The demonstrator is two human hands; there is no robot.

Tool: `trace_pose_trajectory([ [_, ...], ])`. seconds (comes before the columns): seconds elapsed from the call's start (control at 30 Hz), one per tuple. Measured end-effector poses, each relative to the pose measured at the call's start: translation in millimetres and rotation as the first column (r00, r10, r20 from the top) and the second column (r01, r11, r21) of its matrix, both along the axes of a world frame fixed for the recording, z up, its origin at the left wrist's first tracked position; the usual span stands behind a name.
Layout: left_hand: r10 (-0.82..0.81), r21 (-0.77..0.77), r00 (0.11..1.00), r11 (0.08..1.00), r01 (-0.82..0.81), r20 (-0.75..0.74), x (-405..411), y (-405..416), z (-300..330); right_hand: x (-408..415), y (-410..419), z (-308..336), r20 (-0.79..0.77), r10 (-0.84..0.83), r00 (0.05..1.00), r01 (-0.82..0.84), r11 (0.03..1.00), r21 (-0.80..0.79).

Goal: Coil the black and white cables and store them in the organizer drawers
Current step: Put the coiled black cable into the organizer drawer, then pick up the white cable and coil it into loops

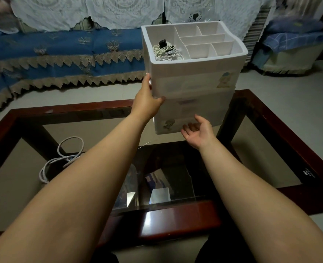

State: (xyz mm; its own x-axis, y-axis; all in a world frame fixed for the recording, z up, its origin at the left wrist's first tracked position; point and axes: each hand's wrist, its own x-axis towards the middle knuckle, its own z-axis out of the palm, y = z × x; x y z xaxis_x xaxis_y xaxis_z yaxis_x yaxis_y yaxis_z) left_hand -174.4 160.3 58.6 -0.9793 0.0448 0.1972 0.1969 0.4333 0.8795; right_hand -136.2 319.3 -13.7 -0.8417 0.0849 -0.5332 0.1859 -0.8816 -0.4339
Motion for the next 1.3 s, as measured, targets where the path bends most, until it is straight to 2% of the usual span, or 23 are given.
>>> trace_pose_trajectory([
  [0.07, 0.015, 0.034, 1.000, 0.999, -0.015, 0.010, 0, -1, -2, 3, -2, -3, -0.013, 0.005, 1.000, -0.005, 1.000, 0.006],
  [0.13, 0.024, 0.058, 0.998, 0.998, -0.027, 0.049, 4, -4, -8, 7, -7, -3, -0.004, 0.083, 0.997, -0.083, 0.995, 0.061],
  [0.17, 0.051, 0.013, 0.997, 0.999, -0.052, 0.061, 7, -8, -14, 9, -12, -1, 0.020, 0.154, 0.988, -0.155, 0.981, 0.119],
  [0.23, 0.164, -0.212, 0.983, 0.967, -0.143, 0.086, 18, -27, -34, 16, -28, 2, 0.092, 0.306, 0.947, -0.320, 0.904, 0.283],
  [0.27, 0.226, -0.381, 0.969, 0.909, -0.171, 0.103, 27, -40, -46, 19, -38, 3, 0.120, 0.366, 0.923, -0.384, 0.848, 0.364],
  [0.33, 0.325, -0.692, 0.931, 0.711, -0.125, 0.165, 45, -76, -66, 26, -57, 4, 0.149, 0.450, 0.880, -0.463, 0.750, 0.471],
  [0.4, 0.448, -0.833, 0.866, 0.549, -0.069, 0.224, 62, -114, -75, 35, -73, 7, 0.171, 0.517, 0.839, -0.520, 0.667, 0.534],
  [0.43, 0.509, -0.853, 0.826, 0.517, -0.068, 0.243, 69, -128, -74, 40, -79, 9, 0.177, 0.550, 0.816, -0.544, 0.629, 0.555],
  [0.5, 0.584, -0.856, 0.763, 0.510, -0.082, 0.275, 81, -152, -67, 48, -93, 11, 0.179, 0.608, 0.773, -0.586, 0.577, 0.569],
  [0.63, 0.577, -0.855, 0.760, 0.516, -0.057, 0.298, 91, -164, -67, 60, -107, 13, 0.169, 0.674, 0.719, -0.622, 0.516, 0.590],
  [0.73, 0.568, -0.856, 0.750, 0.517, -0.005, 0.339, 96, -164, -70, 66, -113, 15, 0.206, 0.679, 0.705, -0.605, 0.425, 0.673],
  [0.8, 0.541, -0.850, 0.765, 0.526, 0.015, 0.349, 100, -154, -63, 71, -115, 18, 0.226, 0.703, 0.675, -0.553, 0.278, 0.785],
  [0.83, 0.522, -0.850, 0.782, 0.527, 0.019, 0.341, 103, -147, -57, 74, -115, 19, 0.238, 0.736, 0.634, -0.487, 0.141, 0.862],
  [0.9, 0.436, -0.810, 0.825, 0.584, 0.044, 0.359, 111, -132, -45, 80, -115, 19, 0.281, 0.815, 0.507, -0.270, -0.159, 0.950],
  [0.93, 0.356, -0.761, 0.848, 0.644, 0.081, 0.392, 115, -125, -38, 84, -117, 19, 0.312, 0.837, 0.449, -0.168, -0.264, 0.950],
  [0.97, 0.257, -0.695, 0.865, 0.706, 0.137, 0.432, 122, -120, -30, 87, -120, 16, 0.335, 0.851, 0.404, -0.098, -0.324, 0.941],
  [1.03, 0.074, -0.544, 0.878, 0.809, 0.225, 0.473, 138, -114, -13, 95, -123, 11, 0.327, 0.874, 0.359, -0.059, -0.328, 0.943],
  [1.13, -0.047, -0.240, 0.904, 0.957, 0.163, 0.425, 156, -119, 13, 102, -119, 16, 0.312, 0.857, 0.409, -0.061, -0.315, 0.947],
  [1.17, -0.074, -0.113, 0.911, 0.985, 0.130, 0.406, 159, -122, 18, 104, -115, 21, 0.314, 0.851, 0.422, -0.109, -0.296, 0.949],
  [1.23, -0.109, 0.107, 0.936, 0.991, 0.078, 0.335, 162, -128, 21, 108, -107, 30, 0.284, 0.859, 0.426, -0.222, -0.205, 0.953],
  [1.3, -0.057, 0.204, 0.966, 0.979, 0.004, 0.254, 159, -134, 16, 110, -99, 37, 0.237, 0.840, 0.488, -0.230, -0.139, 0.963],
])
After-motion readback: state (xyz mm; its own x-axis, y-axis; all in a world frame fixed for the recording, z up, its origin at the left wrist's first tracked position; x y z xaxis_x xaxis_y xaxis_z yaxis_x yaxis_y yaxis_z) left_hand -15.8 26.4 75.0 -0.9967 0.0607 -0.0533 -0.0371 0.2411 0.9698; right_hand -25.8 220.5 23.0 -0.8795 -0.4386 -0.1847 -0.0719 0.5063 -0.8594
